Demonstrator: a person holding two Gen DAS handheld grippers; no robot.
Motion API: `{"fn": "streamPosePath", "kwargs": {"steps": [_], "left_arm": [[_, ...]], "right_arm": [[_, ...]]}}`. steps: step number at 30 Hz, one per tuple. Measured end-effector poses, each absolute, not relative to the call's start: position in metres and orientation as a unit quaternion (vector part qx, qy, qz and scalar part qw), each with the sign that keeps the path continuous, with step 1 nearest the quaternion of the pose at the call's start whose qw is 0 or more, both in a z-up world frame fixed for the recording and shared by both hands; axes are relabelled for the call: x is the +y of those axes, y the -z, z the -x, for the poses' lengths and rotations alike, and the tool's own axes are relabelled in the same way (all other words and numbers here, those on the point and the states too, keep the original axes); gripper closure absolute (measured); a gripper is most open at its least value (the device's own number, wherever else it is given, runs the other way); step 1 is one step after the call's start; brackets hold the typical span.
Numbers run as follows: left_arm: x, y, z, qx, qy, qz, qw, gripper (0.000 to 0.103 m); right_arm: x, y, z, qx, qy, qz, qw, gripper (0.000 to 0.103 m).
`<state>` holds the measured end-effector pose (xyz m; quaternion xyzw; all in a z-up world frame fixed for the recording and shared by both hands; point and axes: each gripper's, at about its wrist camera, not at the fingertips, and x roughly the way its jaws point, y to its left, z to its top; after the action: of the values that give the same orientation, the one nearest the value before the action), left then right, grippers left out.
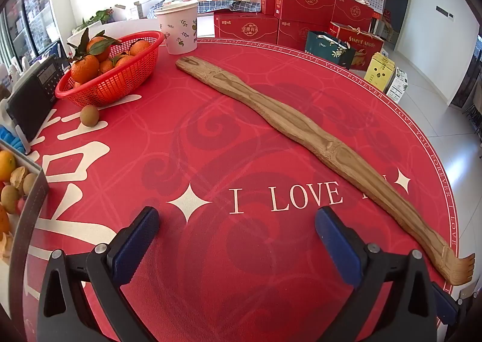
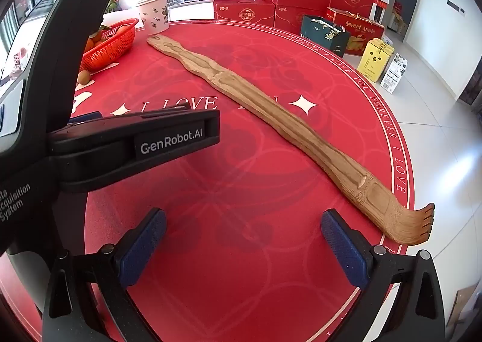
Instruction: Organize fruits
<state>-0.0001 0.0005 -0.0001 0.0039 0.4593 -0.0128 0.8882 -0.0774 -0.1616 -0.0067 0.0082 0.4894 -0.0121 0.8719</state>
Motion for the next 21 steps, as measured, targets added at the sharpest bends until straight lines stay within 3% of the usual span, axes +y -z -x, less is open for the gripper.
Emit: {"fn": "streamPosePath", "kwargs": {"steps": [21], "left_arm": [[0.0005,0.0002,0.0,0.46,0.013,-0.004,0.888,0.0]], "right_arm": [[-0.1591,0.007,0.0756,0.488,0.018,-0.011,0.872,0.0]]}}
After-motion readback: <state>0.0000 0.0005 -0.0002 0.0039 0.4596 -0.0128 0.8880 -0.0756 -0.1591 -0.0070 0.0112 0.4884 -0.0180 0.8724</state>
